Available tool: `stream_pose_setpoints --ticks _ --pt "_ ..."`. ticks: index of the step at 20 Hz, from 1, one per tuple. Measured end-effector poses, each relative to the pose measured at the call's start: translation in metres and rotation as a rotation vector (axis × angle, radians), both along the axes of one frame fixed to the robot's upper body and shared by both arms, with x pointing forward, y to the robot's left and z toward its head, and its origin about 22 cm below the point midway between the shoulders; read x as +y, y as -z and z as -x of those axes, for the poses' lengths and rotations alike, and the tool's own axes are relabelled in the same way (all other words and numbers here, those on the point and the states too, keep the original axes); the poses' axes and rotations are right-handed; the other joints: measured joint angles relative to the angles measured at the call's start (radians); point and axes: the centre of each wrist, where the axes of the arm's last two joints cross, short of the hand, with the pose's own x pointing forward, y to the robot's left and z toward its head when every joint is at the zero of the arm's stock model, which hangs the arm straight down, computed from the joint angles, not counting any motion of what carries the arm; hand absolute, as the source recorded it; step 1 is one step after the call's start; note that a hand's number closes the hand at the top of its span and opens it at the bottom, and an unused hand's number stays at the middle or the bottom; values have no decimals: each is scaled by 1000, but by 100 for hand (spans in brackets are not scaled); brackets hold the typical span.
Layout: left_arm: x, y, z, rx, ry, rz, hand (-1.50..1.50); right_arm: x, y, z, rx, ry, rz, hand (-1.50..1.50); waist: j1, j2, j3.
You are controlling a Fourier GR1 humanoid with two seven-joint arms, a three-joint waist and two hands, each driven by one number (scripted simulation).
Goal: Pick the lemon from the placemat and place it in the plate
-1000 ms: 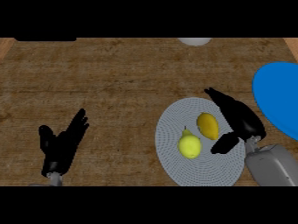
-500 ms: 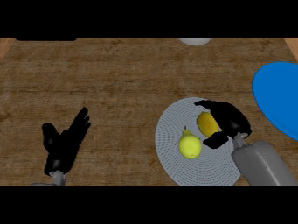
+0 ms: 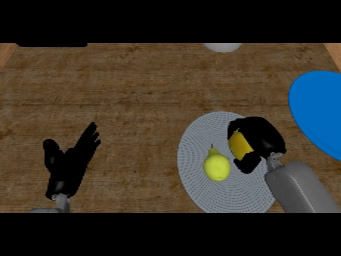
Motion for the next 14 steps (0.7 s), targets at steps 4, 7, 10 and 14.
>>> stream_pose_setpoints --ticks 4,7,10,14 --pt "1 0 3 -7 -3 1 0 -3 -8 1 -122 0 -54 150 -3 0 0" --pt "-4 -1 1 -11 9 3 0 -5 -23 -20 -243 237 -92 150 6 6 1" --pt "-5 -4 0 -22 11 5 0 -28 -41 -38 -325 548 -84 150 10 17 0" --pt "-6 -8 -3 -42 26 2 0 -55 -70 -58 -461 907 -52 150 32 30 -5"
